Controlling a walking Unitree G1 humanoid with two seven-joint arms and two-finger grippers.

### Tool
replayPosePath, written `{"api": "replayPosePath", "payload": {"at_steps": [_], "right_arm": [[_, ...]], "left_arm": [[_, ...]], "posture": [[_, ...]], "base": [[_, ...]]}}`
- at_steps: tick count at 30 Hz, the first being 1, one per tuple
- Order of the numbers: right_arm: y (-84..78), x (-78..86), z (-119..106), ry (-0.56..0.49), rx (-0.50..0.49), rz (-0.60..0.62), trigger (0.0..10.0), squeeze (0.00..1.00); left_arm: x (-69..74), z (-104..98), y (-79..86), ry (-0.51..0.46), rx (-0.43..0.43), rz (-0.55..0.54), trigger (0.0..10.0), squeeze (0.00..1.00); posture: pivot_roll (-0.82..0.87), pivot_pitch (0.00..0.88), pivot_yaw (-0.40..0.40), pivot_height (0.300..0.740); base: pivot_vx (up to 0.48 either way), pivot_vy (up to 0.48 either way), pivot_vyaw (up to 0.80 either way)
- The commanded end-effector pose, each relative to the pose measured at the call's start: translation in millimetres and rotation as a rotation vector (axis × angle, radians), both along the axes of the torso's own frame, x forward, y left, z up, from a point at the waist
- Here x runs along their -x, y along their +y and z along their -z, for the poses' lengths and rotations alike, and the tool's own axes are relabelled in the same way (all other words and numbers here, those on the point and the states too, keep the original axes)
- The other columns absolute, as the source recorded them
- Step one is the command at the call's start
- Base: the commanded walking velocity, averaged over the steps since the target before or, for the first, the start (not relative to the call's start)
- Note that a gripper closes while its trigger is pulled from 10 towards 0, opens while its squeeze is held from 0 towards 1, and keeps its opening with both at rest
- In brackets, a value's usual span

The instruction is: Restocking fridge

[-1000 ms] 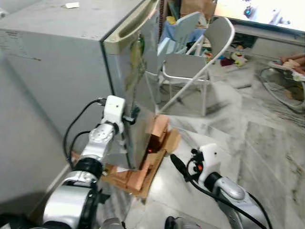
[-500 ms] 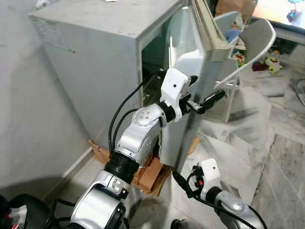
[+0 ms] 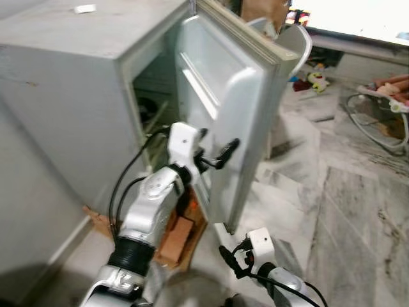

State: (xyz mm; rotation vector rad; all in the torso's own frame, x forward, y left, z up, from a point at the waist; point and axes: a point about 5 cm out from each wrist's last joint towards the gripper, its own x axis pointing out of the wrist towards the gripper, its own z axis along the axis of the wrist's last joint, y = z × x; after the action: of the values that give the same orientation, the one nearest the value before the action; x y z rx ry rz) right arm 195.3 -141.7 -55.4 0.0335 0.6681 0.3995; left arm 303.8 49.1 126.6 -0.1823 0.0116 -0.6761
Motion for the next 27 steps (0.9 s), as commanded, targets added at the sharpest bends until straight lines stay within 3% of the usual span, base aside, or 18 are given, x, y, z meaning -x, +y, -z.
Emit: {"api": "replayPosePath", "payload": {"at_steps": [1,3,7,12,15,18,22,27], "right_arm": [[5.9,-0.6,2,-0.001,0.003,0.002,10.0,0.00],[11.8,-0.3,5,-0.004,0.019,-0.011,10.0,0.00],[19.8,-1.9,6,-0.013,0.023,0.001,10.0,0.00],[15.8,-9.1,1,-0.063,0.013,0.011,10.0,0.00],[15.4,-12.4,-1,-0.083,0.010,0.015,10.0,0.00],[16.4,-14.9,-2,-0.095,0.009,0.016,10.0,0.00],[14.4,-17.5,-4,-0.110,0.009,0.012,10.0,0.00],[10.4,-20.2,-6,-0.127,0.014,0.011,10.0,0.00]], "left_arm": [[-1.0,-9,-0.7,-0.039,-0.003,-0.013,10.0,0.00],[-4.6,-3,3.3,-0.038,-0.069,-0.066,10.0,0.00],[-16.3,0,8.3,-0.032,-0.115,-0.146,10.0,0.00],[-29.5,-2,23.7,-0.020,-0.145,-0.261,10.0,0.00],[-30.8,1,24.0,-0.012,-0.151,-0.253,10.0,0.00],[-34.3,1,16.1,-0.014,-0.161,-0.220,10.0,0.00],[-37.1,-7,-9.1,-0.050,-0.159,-0.130,10.0,0.00],[-32.2,-19,-32.8,-0.118,-0.155,-0.020,10.0,0.00]], "posture": [[0.03,0.000,-0.013,0.740],[0.03,0.000,-0.009,0.740],[0.02,0.000,0.000,0.740],[0.02,0.000,0.009,0.740],[0.02,0.000,0.010,0.740],[0.02,0.000,0.008,0.740],[0.02,0.000,0.007,0.740],[0.01,0.000,0.012,0.740]], "base": [[0.371,-0.300,0.00],[0.433,0.000,0.00],[0.467,0.000,0.00],[0.480,0.000,0.00],[0.480,0.000,0.00],[0.480,0.000,0.00],[0.480,0.000,0.00],[0.480,0.000,0.00]]}}
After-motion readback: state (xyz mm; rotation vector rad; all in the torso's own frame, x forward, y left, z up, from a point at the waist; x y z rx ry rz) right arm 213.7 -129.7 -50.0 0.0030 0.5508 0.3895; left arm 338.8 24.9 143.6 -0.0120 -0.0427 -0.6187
